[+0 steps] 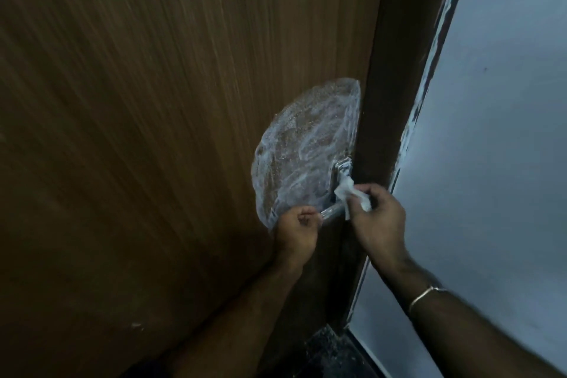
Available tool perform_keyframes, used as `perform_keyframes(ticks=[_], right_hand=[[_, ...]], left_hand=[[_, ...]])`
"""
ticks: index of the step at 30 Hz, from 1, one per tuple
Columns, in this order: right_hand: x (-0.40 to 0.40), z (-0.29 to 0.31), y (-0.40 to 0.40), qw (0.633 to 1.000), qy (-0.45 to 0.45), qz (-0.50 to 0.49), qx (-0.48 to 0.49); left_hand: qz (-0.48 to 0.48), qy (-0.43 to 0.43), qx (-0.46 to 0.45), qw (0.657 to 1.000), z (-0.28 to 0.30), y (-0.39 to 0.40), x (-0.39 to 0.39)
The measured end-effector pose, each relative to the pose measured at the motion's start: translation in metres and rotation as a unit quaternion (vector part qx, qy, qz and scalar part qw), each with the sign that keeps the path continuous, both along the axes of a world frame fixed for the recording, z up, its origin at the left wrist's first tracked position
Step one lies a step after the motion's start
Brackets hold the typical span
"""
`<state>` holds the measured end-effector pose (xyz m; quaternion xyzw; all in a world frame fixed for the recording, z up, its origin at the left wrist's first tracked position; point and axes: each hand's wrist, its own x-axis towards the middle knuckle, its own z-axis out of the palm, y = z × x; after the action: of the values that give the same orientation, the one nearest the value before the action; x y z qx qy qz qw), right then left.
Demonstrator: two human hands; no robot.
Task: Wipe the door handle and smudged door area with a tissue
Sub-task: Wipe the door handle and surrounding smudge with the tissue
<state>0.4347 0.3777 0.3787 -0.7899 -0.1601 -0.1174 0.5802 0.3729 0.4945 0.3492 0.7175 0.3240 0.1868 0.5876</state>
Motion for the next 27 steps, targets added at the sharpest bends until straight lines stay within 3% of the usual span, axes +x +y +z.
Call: perform_keyframes(ticks=[2, 3, 6, 9, 14, 20, 24, 27], right_hand=[[0.005, 0.001, 0.005, 0.976, -0.179, 0.061, -0.110], [0.006, -0.001, 0.008, 0.951, -0.226, 0.100, -0.185], [0.009, -0.024, 0.007, 0.902, -0.249, 0.174, -0.306], [0.008, -0.039, -0.002, 0.911, -0.236, 0.189, -0.281], [0.017, -0.045, -0.002, 0.896, -0.281, 0.207, -0.275], [0.018, -0.041, 0.002, 0.898, -0.242, 0.247, -0.272], [0.027, -0.038, 0.004, 0.861, -0.314, 0.257, -0.307], [0.036, -0.039, 0.002, 0.859, -0.325, 0.238, -0.315]], left_hand=[[-0.009, 0.006, 0.024, 1.000, 0.001, -0.002, 0.004], [-0.009, 0.004, 0.028, 1.000, 0.001, -0.004, 0.005], [0.000, -0.001, 0.023, 1.000, -0.001, -0.008, 0.005], [0.005, 0.005, 0.004, 1.000, -0.001, -0.006, 0.005], [0.013, 0.002, -0.030, 0.999, -0.001, -0.007, 0.008], [-0.002, -0.009, -0.051, 0.999, -0.001, -0.006, 0.005], [-0.016, -0.015, -0.076, 0.997, 0.001, -0.002, 0.003], [-0.021, -0.008, -0.085, 0.996, 0.003, 0.001, 0.002]])
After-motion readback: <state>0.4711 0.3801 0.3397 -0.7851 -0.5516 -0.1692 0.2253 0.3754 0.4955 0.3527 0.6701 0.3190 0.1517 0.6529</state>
